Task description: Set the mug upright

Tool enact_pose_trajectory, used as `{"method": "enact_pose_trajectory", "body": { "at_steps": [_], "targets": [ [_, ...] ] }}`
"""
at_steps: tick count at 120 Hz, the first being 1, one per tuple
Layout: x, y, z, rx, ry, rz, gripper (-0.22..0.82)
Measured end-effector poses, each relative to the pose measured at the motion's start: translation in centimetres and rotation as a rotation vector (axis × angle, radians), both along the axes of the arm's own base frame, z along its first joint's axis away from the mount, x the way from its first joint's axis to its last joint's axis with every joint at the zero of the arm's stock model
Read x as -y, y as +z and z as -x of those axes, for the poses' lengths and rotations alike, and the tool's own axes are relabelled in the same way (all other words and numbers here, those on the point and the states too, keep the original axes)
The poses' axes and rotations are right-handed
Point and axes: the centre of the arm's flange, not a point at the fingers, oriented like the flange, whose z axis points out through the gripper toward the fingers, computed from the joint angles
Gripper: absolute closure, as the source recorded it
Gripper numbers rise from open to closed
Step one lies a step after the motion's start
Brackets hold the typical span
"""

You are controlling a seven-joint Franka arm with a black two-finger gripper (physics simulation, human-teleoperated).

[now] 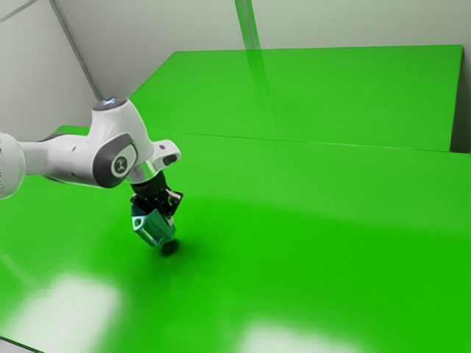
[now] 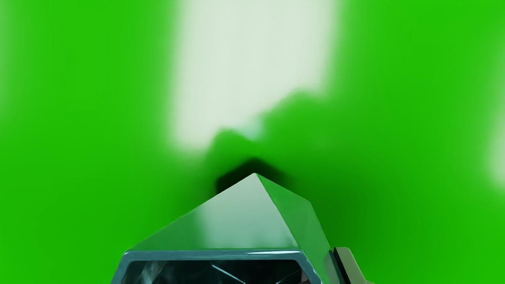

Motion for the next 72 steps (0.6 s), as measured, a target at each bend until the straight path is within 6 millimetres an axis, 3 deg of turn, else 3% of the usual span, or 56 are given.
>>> {"method": "enact_pose_trajectory", "body": {
  "at_steps": [72],
  "targets": [
    [0.2, -3.5, -0.6, -0.040, 0.069, -0.004, 0.79]
  ]
}}
